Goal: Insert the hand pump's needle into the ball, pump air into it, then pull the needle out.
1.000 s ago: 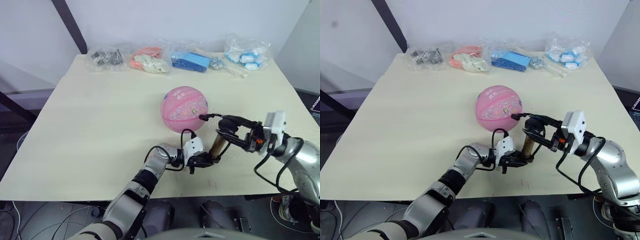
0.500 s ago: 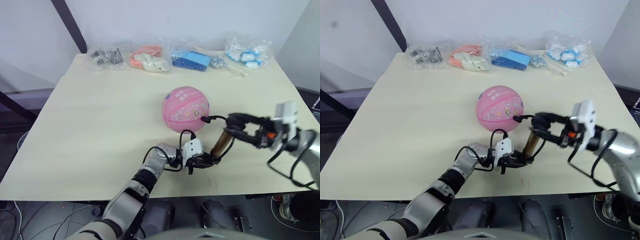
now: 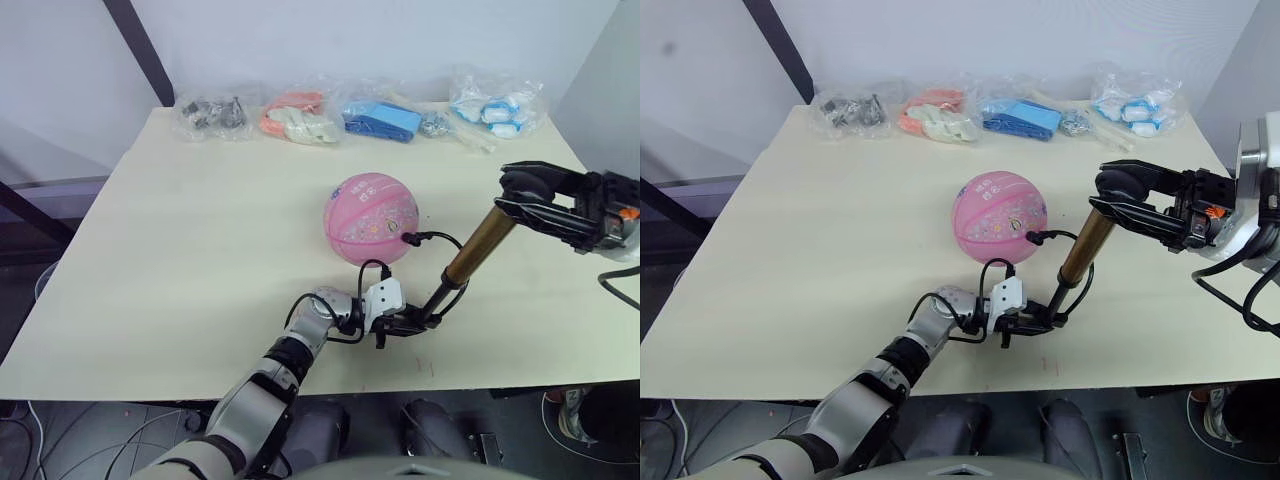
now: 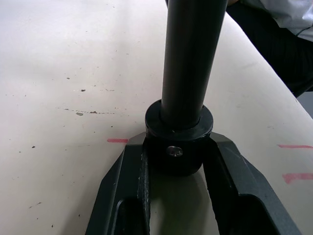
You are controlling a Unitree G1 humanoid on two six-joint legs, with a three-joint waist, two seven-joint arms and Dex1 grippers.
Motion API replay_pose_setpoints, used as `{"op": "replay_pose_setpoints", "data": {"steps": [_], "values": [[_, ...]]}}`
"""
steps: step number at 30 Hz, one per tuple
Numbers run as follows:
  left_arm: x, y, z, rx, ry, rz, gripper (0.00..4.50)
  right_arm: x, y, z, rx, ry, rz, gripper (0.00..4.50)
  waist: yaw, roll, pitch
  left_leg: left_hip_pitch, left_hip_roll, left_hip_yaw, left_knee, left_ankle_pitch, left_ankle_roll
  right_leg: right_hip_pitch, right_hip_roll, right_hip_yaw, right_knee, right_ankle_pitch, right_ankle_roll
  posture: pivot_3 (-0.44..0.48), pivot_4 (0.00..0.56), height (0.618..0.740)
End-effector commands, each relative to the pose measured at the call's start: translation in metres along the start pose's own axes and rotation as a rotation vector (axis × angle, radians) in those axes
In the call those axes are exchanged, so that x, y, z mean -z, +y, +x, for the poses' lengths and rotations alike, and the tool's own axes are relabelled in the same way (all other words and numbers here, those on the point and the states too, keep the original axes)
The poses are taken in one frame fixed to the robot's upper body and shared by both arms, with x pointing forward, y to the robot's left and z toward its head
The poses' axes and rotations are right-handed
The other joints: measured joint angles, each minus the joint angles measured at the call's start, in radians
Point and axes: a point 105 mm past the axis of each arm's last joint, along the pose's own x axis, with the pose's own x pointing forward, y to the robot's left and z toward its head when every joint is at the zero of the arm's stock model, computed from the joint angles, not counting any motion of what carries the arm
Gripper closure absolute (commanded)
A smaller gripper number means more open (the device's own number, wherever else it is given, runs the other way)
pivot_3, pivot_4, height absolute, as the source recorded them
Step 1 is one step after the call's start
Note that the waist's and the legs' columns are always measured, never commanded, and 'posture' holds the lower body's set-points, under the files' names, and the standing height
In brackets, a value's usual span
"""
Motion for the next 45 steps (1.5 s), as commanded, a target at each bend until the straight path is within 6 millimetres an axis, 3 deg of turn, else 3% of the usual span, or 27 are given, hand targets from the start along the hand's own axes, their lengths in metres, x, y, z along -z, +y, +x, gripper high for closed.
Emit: {"op": "replay_pose_setpoints", "data": {"steps": [1, 6, 14, 19, 28, 31, 35, 40, 45], "values": [[0.036, -0.009, -0.008, -0.023, 0.099, -0.106, 3.42, -0.019, 0.004, 0.002, -0.02, -0.064, -0.057, 2.59, 0.0, 0.0, 0.0, 0.0, 0.0, 0.0, 0.0, 0.0, 0.0, 0.0, 0.0, 0.0, 0.0, 0.0, 0.0, 0.0, 0.15, 0.74], [0.037, -0.011, -0.007, -0.02, 0.096, -0.111, 3.42, 0.031, 0.017, 0.012, -0.043, 0.032, 0.017, 2.59, -0.001, 0.0, -0.001, 0.001, 0.0, 0.0, 0.0, 0.0, 0.0, 0.001, 0.0, 0.0, 0.0, 0.0, 0.0, 0.0, 0.15, 0.74], [0.035, -0.011, -0.006, -0.02, 0.091, -0.11, 3.42, 0.114, 0.036, 0.012, -0.034, 0.222, 0.056, 2.59, -0.004, -0.004, -0.014, 0.006, 0.001, 0.0, 0.0, -0.002, 0.004, 0.003, 0.005, 0.001, 0.001, 0.0, 0.001, 0.0, 0.15, 0.74], [0.034, -0.009, -0.007, -0.022, 0.089, -0.109, 3.42, 0.149, 0.049, 0.013, -0.046, 0.295, 0.088, 2.59, -0.003, -0.006, -0.021, 0.007, 0.002, 0.0, 0.0, -0.002, 0.003, 0.003, 0.007, 0.001, 0.001, 0.0, 0.001, 0.0, 0.15, 0.74], [0.032, -0.008, -0.006, -0.023, 0.086, -0.114, 3.42, 0.183, 0.052, 0.014, 0.004, 0.342, 0.116, 2.59, -0.003, -0.005, -0.023, 0.007, 0.002, 0.0, -0.001, -0.002, 0.003, 0.003, 0.008, 0.001, 0.001, 0.0, 0.0, 0.0, 0.15, 0.74], [0.032, -0.009, -0.006, -0.02, 0.086, -0.115, 3.42, 0.17, 0.049, 0.018, 0.002, 0.293, 0.091, 2.59, -0.003, -0.006, -0.025, 0.007, 0.003, 0.0, -0.001, -0.002, 0.003, 0.003, 0.008, 0.001, 0.001, 0.0, 0.0, 0.0, 0.15, 0.74], [0.032, -0.009, -0.007, -0.021, 0.086, -0.116, 3.42, 0.132, 0.037, 0.022, 0.004, 0.185, 0.051, 2.59, -0.003, -0.004, -0.024, 0.007, 0.003, 0.0, -0.001, -0.002, 0.003, 0.003, 0.008, 0.002, 0.001, 0.0, 0.0, 0.0, 0.15, 0.74], [0.033, -0.01, -0.007, -0.014, 0.087, -0.118, 3.42, 0.068, 0.019, 0.015, -0.005, 0.072, -0.046, 2.59, -0.001, 0.0, -0.017, 0.003, 0.002, -0.001, -0.001, -0.002, 0.003, 0.001, 0.008, 0.002, 0.001, 0.0, 0.0, 0.0, 0.15, 0.74], [0.034, -0.011, -0.007, -0.01, 0.089, -0.119, 3.42, 0.031, 0.008, 0.007, -0.002, 0.042, -0.09, 2.59, -0.001, 0.0, -0.013, 0.001, 0.001, 0.0, -0.001, 0.0, 0.0, 0.0, 0.006, 0.002, -0.001, 0.0, 0.0, 0.0, 0.15, 0.74]]}}
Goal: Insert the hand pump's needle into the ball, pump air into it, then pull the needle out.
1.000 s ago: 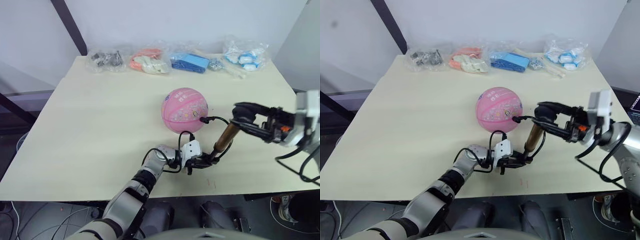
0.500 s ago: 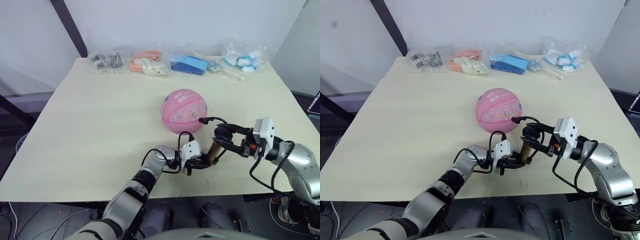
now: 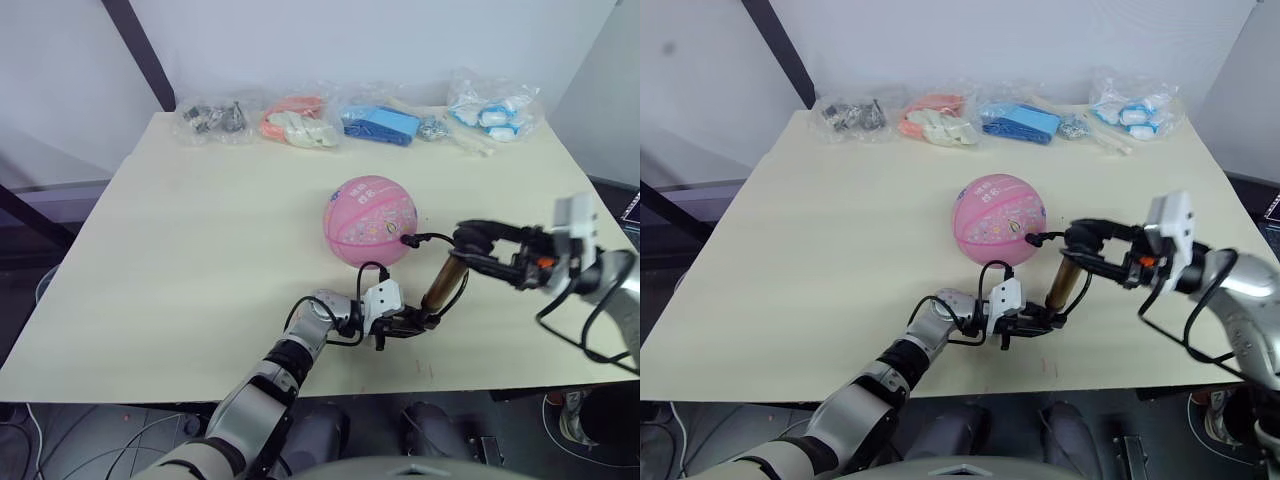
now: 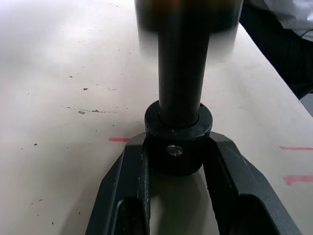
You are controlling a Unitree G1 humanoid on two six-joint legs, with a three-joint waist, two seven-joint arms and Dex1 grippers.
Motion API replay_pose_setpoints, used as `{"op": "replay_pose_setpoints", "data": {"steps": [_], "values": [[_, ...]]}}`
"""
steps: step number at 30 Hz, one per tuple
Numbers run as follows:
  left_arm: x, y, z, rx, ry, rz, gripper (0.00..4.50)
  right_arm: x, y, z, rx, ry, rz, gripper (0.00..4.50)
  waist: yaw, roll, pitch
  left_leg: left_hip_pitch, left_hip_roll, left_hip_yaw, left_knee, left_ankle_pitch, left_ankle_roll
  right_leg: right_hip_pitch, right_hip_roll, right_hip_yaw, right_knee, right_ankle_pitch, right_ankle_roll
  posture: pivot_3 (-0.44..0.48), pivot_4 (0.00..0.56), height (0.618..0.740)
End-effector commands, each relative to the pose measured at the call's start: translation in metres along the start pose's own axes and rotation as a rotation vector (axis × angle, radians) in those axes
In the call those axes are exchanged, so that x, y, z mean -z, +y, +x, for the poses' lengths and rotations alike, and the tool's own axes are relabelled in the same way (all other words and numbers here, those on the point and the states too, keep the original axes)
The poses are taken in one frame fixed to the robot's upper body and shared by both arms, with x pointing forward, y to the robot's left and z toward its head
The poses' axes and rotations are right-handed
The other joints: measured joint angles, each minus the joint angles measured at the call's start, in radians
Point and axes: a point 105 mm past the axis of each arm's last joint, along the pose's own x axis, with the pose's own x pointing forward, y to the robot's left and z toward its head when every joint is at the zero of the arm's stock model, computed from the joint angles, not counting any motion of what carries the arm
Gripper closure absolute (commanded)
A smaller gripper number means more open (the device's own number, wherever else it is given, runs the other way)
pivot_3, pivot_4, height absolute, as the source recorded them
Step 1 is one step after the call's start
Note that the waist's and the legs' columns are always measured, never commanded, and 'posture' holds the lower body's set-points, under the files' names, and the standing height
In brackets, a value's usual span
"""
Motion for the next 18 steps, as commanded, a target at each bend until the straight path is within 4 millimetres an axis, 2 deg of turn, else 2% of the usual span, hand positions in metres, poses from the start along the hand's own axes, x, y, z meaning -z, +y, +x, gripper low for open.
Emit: {"op": "replay_pose_setpoints", "data": {"steps": [1, 8, 11, 12, 18], "values": [[0.03, -0.009, -0.007, -0.003, 0.088, -0.093, 3.42, -0.037, -0.001, -0.008, -0.016, -0.082, -0.064, 2.59, 0.0, -0.001, 0.001, 0.0, 0.0, 0.0, 0.0, 0.0, 0.001, 0.0, 0.0, 0.0, 0.0, 0.0, 0.0, 0.0, 0.15, 0.74], [0.031, -0.01, -0.007, 0.001, 0.093, -0.092, 3.42, -0.075, -0.01, -0.018, 0.0, -0.175, -0.096, 2.59, 0.0, -0.002, 0.002, 0.0, 0.0, 0.001, 0.0, -0.002, 0.004, 0.0, -0.001, 0.0, 0.0, 0.0, 0.0, 0.0, 0.15, 0.74], [0.032, -0.009, -0.008, 0.003, 0.095, -0.093, 3.42, -0.079, -0.009, -0.017, 0.0, -0.195, -0.084, 2.59, 0.0, -0.003, 0.003, 0.0, 0.0, 0.0, 0.0, -0.002, 0.004, 0.0, -0.002, 0.0, 0.0, 0.0, 0.0, 0.0, 0.15, 0.74], [0.032, -0.009, -0.008, 0.002, 0.096, -0.093, 3.42, -0.075, -0.008, -0.016, -0.005, -0.184, -0.072, 2.59, 0.0, -0.003, 0.003, 0.0, 0.0, 0.0, 0.0, -0.002, 0.004, 0.0, -0.002, 0.0, 0.0, 0.0, 0.0, 0.0, 0.15, 0.74], [0.032, -0.01, -0.007, 0.008, 0.097, -0.092, 3.42, -0.013, 0.007, -0.001, -0.035, -0.006, -0.004, 2.59, -0.001, -0.003, 0.002, 0.001, 0.0, 0.001, 0.0, -0.002, 0.004, 0.001, -0.002, 0.0, 0.001, 0.0, 0.0, 0.0, 0.15, 0.74]]}}
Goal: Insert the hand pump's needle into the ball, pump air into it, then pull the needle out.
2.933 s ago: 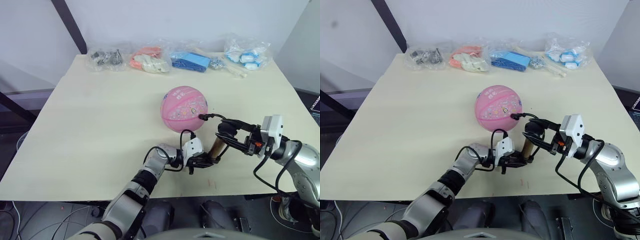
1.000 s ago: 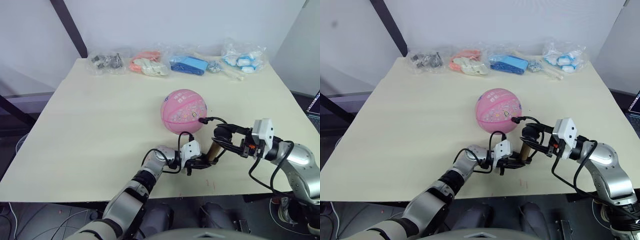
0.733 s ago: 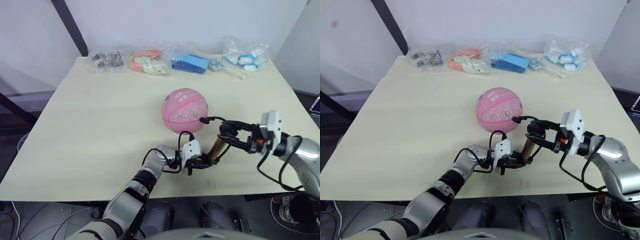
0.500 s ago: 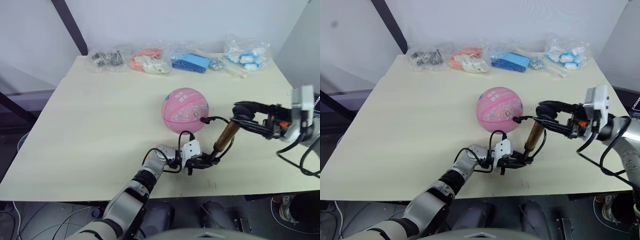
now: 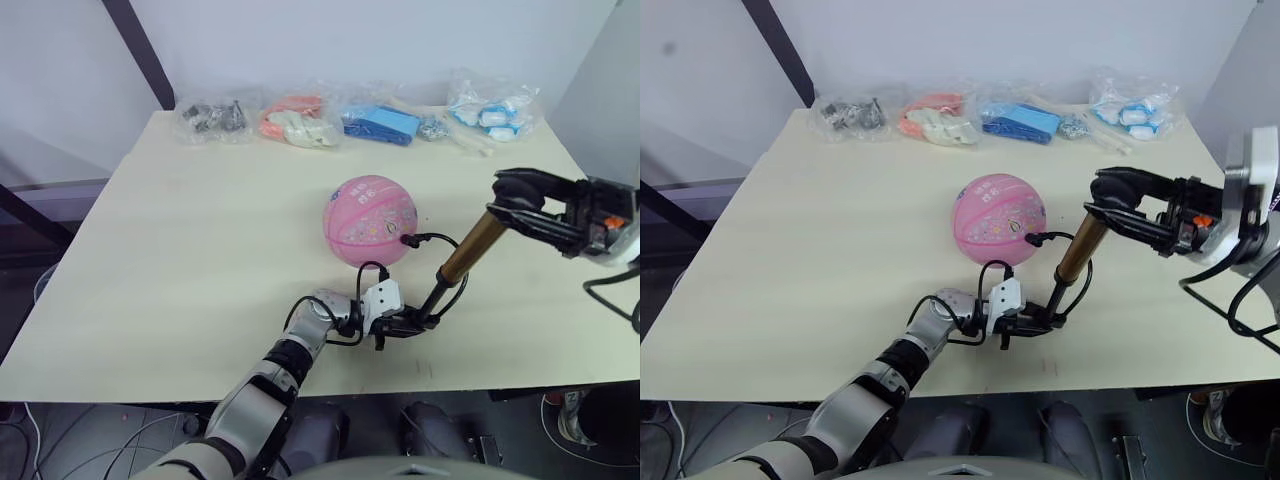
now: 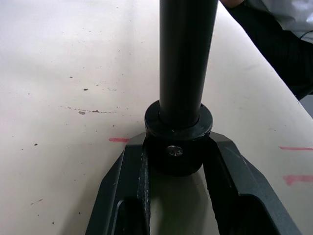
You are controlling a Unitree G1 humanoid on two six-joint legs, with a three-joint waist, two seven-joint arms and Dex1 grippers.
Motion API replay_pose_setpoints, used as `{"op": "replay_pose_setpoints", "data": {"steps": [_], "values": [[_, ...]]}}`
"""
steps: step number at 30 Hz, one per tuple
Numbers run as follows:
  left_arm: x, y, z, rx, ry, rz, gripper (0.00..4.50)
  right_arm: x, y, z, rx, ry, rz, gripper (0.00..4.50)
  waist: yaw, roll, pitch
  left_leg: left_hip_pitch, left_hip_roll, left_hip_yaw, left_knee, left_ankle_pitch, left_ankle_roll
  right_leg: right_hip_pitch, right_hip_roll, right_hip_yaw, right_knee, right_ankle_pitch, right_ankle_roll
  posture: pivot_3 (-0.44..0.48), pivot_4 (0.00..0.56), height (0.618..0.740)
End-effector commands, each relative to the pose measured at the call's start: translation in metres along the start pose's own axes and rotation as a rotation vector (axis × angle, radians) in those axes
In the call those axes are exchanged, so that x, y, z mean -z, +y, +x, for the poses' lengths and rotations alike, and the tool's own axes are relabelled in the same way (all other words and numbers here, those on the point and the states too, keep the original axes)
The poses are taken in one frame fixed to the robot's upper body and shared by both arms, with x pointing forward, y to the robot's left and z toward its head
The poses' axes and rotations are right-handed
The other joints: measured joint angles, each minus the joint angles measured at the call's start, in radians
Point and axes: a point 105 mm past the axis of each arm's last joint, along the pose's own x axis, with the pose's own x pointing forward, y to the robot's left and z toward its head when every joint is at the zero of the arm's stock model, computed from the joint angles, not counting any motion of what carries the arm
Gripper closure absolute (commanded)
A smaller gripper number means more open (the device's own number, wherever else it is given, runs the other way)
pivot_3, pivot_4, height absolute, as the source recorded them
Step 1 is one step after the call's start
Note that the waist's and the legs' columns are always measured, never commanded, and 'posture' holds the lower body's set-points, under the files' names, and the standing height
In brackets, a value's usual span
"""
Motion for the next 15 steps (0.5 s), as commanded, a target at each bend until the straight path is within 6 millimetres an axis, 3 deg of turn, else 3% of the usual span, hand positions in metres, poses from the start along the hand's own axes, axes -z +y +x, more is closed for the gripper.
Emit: {"op": "replay_pose_setpoints", "data": {"steps": [1, 3, 11, 15], "values": [[0.031, -0.01, -0.006, 0.006, 0.092, -0.094, 3.42, 0.036, 0.014, 0.009, -0.041, 0.111, 0.02, 2.59, -0.001, 0.0, 0.0, 0.0, 0.0, 0.0, 0.0, 0.0, 0.0, 0.0, 0.0, 0.0, 0.0, 0.0, 0.0, 0.0, 0.15, 0.74], [0.031, -0.01, -0.006, 0.005, 0.091, -0.094, 3.42, 0.048, 0.018, 0.01, -0.041, 0.13, 0.034, 2.59, -0.001, 0.0, 0.0, 0.001, 0.0, 0.0, 0.0, 0.0, 0.0, 0.0, 0.001, 0.0, 0.001, 0.0, 0.0, 0.0, 0.15, 0.74], [0.031, -0.008, -0.006, -0.002, 0.094, -0.094, 3.42, 0.132, 0.049, 0.013, -0.061, 0.271, 0.115, 2.59, -0.001, -0.005, -0.009, 0.004, 0.002, 0.0, 0.0, 0.0, 0.0, 0.002, 0.004, 0.0, 0.001, 0.0, 0.0, 0.0, 0.15, 0.74], [0.031, -0.009, -0.007, -0.002, 0.094, -0.094, 3.42, 0.152, 0.055, 0.011, -0.072, 0.347, 0.088, 2.59, -0.001, -0.004, -0.01, 0.005, 0.002, 0.0, 0.0, 0.0, 0.0, 0.003, 0.004, 0.0, 0.001, 0.0, 0.001, 0.0, 0.15, 0.74]]}}
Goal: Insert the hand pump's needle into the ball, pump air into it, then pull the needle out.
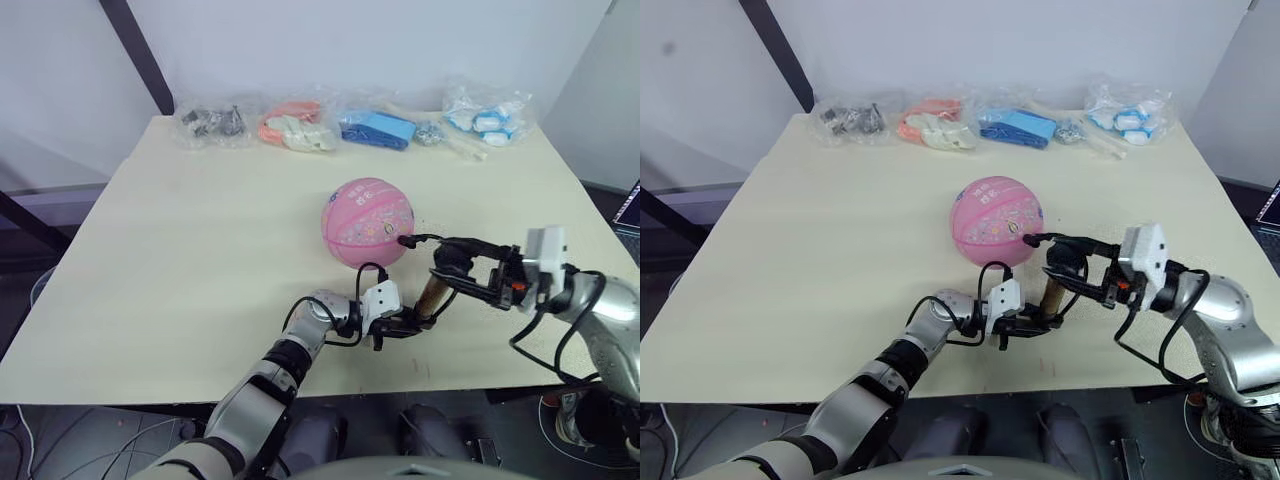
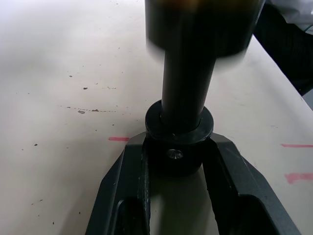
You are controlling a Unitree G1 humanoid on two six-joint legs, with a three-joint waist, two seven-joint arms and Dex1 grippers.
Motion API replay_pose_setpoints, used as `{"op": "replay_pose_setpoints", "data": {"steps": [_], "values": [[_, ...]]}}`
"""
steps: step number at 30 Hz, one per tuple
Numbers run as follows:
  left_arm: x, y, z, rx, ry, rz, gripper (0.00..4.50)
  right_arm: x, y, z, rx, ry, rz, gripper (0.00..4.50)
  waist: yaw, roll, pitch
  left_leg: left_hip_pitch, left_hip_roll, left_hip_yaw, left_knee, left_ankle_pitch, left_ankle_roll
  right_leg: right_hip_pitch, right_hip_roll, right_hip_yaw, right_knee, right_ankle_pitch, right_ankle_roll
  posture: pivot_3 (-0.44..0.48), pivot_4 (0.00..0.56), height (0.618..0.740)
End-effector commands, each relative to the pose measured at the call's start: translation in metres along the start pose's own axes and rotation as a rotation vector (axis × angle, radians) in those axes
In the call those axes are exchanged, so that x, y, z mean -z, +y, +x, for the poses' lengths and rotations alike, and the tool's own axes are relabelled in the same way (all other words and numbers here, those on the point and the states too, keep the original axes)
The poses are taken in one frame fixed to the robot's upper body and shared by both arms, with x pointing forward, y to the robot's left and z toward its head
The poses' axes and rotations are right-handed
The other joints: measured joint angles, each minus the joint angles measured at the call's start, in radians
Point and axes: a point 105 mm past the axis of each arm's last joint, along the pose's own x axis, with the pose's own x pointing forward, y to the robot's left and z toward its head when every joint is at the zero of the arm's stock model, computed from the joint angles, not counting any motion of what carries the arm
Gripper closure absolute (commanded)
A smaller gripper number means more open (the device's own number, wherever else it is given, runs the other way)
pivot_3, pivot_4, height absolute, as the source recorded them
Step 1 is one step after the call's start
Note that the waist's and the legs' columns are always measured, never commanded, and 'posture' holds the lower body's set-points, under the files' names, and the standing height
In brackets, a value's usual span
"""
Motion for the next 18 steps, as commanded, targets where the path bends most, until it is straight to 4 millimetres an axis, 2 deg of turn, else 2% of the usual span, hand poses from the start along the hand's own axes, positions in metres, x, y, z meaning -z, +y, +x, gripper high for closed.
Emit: {"op": "replay_pose_setpoints", "data": {"steps": [1, 4, 10, 16, 18], "values": [[0.027, -0.009, -0.005, 0.01, 0.074, -0.089, 3.42, 0.052, 0.022, 0.0, -0.058, 0.183, 0.114, 2.59, 0.0, 0.0, 0.0, 0.0, 0.0, 0.0, 0.0, 0.0, 0.0, 0.0, 0.0, 0.0, 0.0, 0.0, 0.0, 0.0, 0.15, 0.74], [0.027, -0.009, -0.006, 0.011, 0.076, -0.089, 3.42, 0.037, 0.016, 0.001, -0.041, 0.12, 0.101, 2.59, 0.0, 0.001, 0.0, 0.001, 0.001, 0.0, 0.0, 0.0, 0.0, 0.001, 0.001, 0.0, 0.0, 0.0, 0.0, 0.0, 0.15, 0.74], [0.027, -0.009, -0.006, 0.009, 0.077, -0.088, 3.42, -0.014, -0.003, -0.008, -0.027, -0.017, 0.06, 2.59, 0.002, 0.003, 0.002, -0.001, 0.001, 0.0, 0.0, 0.0, 0.0, 0.001, 0.001, 0.0, -0.001, 0.0, 0.0, 0.0, 0.15, 0.74], [0.028, -0.008, -0.007, 0.008, 0.08, -0.091, 3.42, -0.09, -0.026, -0.031, -0.004, -0.17, -0.023, 2.59, 0.003, 0.007, 0.008, -0.006, -0.002, 0.0, 0.0, 0.0, -0.001, -0.003, -0.002, 0.0, -0.002, 0.0, -0.001, 0.0, 0.15, 0.74], [0.028, -0.008, -0.007, 0.011, 0.081, -0.09, 3.42, -0.102, -0.031, -0.036, 0.011, -0.183, -0.034, 2.59, 0.003, 0.005, 0.011, -0.006, -0.001, 0.0, 0.0, 0.0, 0.0, -0.003, -0.003, 0.0, -0.001, 0.0, -0.001, 0.0, 0.15, 0.74]]}}
